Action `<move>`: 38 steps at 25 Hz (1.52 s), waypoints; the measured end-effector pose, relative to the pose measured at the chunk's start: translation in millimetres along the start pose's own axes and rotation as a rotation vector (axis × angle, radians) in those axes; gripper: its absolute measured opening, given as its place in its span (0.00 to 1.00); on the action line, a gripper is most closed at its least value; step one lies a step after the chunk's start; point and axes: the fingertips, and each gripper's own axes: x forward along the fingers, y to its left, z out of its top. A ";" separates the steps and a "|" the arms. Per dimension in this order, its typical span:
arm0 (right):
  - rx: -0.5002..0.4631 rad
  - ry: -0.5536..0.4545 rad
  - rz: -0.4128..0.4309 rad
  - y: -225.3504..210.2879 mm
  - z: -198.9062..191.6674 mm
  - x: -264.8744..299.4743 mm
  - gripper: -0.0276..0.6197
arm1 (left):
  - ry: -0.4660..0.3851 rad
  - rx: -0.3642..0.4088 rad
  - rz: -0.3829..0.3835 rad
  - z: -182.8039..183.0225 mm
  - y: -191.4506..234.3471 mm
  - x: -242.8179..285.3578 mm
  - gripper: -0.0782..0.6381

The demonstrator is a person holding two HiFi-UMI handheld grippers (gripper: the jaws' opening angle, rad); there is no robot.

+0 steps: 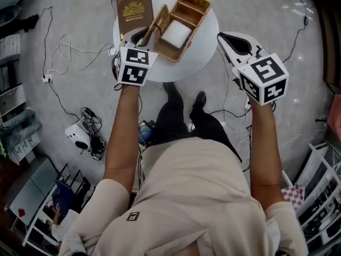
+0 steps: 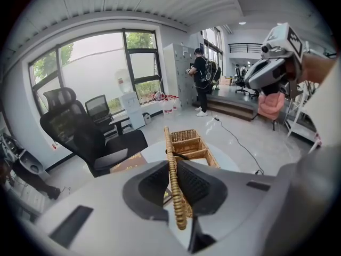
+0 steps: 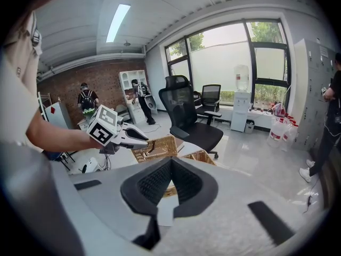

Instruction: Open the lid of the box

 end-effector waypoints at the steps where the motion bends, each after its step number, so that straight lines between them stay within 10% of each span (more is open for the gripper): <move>1: -0.001 0.000 -0.001 0.3 1.5 0.9 0.03 | -0.001 0.000 0.001 -0.2 2.8 0.4 0.17; 38: -0.003 0.028 -0.044 10.0 30.9 23.0 0.03 | 0.070 -0.003 0.022 -33.9 73.7 19.9 0.19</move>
